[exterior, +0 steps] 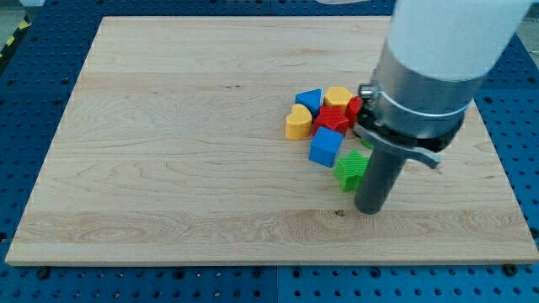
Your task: Slide the green star a bit up
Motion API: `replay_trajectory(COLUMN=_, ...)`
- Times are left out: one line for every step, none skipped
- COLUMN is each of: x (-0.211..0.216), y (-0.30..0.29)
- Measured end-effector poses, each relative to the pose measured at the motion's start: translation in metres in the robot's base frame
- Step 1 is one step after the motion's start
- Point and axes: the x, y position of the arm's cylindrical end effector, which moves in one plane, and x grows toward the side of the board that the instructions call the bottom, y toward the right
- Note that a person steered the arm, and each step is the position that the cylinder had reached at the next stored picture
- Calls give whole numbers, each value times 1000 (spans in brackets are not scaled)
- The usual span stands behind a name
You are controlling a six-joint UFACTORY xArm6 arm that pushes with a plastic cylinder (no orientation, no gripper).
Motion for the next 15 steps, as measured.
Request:
replay_trajectory(x=0, y=-4)
replay_trajectory(x=-3, y=-5)
replay_trajectory(x=-16, y=-5)
replay_trajectory(x=5, y=-18)
replay_trajectory(x=-9, y=-21)
replay_trajectory(x=-37, y=-14)
replay_trajectory(x=-36, y=-13)
replay_trajectory(x=-7, y=-13)
replay_trajectory(x=3, y=-3)
replay_trajectory(x=13, y=17)
replay_trajectory(x=21, y=37)
replay_trajectory(x=21, y=40)
replay_trajectory(x=22, y=40)
replay_trajectory(x=23, y=59)
replay_trajectory(x=23, y=64)
